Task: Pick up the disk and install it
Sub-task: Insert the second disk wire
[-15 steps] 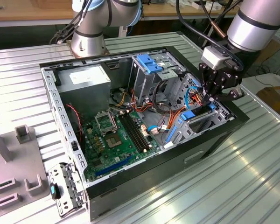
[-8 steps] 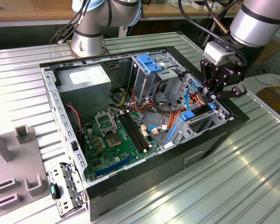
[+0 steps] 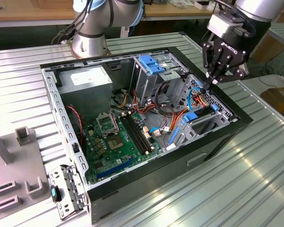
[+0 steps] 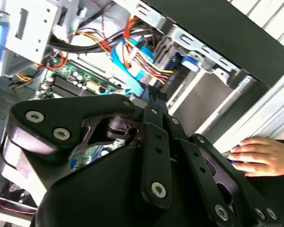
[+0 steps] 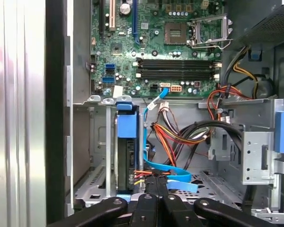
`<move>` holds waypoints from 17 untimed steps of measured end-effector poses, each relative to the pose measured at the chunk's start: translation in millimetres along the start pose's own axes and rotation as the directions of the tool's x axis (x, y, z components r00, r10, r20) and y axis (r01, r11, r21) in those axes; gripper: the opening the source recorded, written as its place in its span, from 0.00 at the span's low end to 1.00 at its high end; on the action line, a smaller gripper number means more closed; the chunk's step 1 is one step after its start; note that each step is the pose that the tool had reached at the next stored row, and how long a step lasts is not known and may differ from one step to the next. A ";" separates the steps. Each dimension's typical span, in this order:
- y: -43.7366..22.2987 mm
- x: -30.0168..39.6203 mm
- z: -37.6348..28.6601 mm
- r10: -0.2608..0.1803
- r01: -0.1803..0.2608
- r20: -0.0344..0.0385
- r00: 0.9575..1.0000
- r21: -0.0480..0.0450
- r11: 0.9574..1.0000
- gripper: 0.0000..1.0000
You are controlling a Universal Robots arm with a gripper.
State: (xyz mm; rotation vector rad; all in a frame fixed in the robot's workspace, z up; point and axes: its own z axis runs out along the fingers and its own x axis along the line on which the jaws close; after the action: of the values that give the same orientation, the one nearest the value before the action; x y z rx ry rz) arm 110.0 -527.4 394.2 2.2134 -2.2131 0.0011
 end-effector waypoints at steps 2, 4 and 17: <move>-1.7 -2.0 0.2 0.001 -0.001 -0.003 1.000 -0.010 1.000 0.11; -3.3 -3.2 0.6 0.004 -0.004 -0.007 1.000 -0.018 1.000 0.11; -6.5 -22.8 11.9 0.010 -0.013 -0.147 0.989 -0.024 1.000 0.31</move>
State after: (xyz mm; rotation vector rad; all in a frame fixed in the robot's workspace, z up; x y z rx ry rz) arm 116.3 -504.8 382.0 2.1135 -2.1366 0.1319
